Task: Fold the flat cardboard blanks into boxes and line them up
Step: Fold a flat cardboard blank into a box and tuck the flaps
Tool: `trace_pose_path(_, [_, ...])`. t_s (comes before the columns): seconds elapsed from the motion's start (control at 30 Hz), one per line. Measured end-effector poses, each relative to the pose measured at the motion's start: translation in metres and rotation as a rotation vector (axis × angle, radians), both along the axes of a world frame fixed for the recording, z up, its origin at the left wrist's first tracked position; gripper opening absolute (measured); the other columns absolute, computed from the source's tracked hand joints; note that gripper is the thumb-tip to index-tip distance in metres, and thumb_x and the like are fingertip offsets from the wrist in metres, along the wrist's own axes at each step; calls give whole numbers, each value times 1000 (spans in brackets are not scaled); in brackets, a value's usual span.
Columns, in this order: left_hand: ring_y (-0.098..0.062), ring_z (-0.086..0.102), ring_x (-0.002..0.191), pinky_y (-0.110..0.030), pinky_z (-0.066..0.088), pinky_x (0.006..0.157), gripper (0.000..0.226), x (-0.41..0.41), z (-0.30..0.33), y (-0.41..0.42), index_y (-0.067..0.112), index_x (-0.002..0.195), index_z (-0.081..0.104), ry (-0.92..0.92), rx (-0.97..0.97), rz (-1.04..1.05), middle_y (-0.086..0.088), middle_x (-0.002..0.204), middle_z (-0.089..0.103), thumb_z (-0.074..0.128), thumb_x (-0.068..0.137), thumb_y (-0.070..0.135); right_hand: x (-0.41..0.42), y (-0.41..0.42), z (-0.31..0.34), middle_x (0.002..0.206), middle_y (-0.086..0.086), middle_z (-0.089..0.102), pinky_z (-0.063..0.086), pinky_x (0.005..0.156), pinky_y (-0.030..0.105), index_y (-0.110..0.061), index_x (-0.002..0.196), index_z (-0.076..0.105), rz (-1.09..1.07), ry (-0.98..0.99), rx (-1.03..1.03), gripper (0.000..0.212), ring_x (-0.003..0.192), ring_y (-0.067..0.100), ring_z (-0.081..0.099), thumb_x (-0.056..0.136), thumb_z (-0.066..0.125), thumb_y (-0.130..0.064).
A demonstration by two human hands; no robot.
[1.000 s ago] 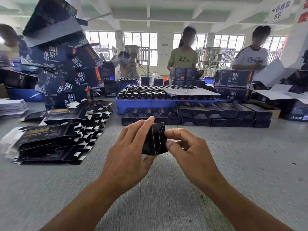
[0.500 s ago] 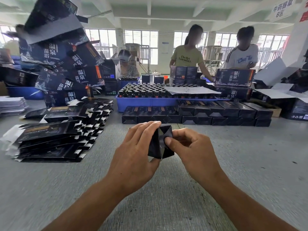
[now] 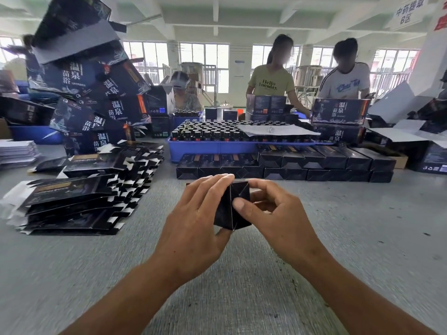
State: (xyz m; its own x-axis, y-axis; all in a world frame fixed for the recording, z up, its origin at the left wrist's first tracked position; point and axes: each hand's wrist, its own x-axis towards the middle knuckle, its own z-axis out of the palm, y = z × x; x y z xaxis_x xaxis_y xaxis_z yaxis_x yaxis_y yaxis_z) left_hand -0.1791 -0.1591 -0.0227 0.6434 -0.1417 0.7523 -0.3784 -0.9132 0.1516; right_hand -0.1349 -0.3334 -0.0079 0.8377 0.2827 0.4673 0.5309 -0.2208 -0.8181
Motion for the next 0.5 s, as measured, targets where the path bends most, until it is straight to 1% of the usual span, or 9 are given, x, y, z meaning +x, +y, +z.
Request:
trace_pose_path(0.07, [-14,27,147,-37,39,112,91,1,-1,1,22,153,32,24,77,-33,10,157,35,80,76,18,-1,2,-3,109,-16,67,58,76,19,-43,136,49,9,26,-44,67,94,0,70,77,75,-60])
trace_pose_path(0.1, [-15,22,151,-40,36,115,94,1,-2,1,23,154,31,42,115,-44,7,161,30,81,75,13,-2,4,-4,112,-16,65,58,77,21,-44,140,43,8,41,-60,73,93,1,70,76,74,-62])
trace_pose_path(0.17, [-17,14,154,-44,29,119,98,2,-3,0,24,156,29,47,158,-34,3,165,22,79,73,7,-1,6,-4,112,-12,64,58,71,18,-43,142,39,-12,80,-36,72,88,2,70,80,75,-50])
trace_pose_path(0.23, [-23,17,153,-48,28,118,96,1,-2,-2,23,155,30,10,108,23,-3,164,23,77,73,5,2,5,-1,103,-8,66,56,65,20,-39,138,43,-31,151,41,72,82,5,69,73,73,-40])
trace_pose_path(0.3, [-26,26,148,-49,32,115,88,0,2,-1,22,153,31,-18,-83,92,-6,161,29,73,78,6,8,1,-1,90,-6,70,59,68,27,-32,129,52,-13,233,106,69,83,13,70,63,70,-35])
trace_pose_path(0.37, [-17,32,143,-42,34,113,75,-1,7,2,28,154,28,39,-356,125,1,156,34,66,91,21,10,-2,-2,86,-9,73,60,73,30,-28,119,58,30,298,114,63,88,17,71,57,72,-30])
trace_pose_path(0.43, [-8,46,131,-32,41,106,67,0,11,5,38,152,28,195,-670,18,9,144,47,62,95,38,12,-3,-4,89,-7,74,61,78,32,-26,111,61,83,342,74,57,92,20,71,55,74,-27])
trace_pose_path(0.47, [-5,54,123,-26,46,98,61,1,12,5,41,148,33,267,-831,-83,11,137,55,63,95,40,12,-2,-5,93,-4,74,61,81,34,-26,109,62,107,353,32,56,93,19,72,55,76,-26])
trace_pose_path(0.5, [-4,61,115,-19,50,88,48,2,14,5,44,138,42,308,-948,-184,11,128,64,63,95,38,11,-2,-6,96,-4,74,60,84,35,-26,109,63,126,354,-22,56,93,16,72,55,78,-25])
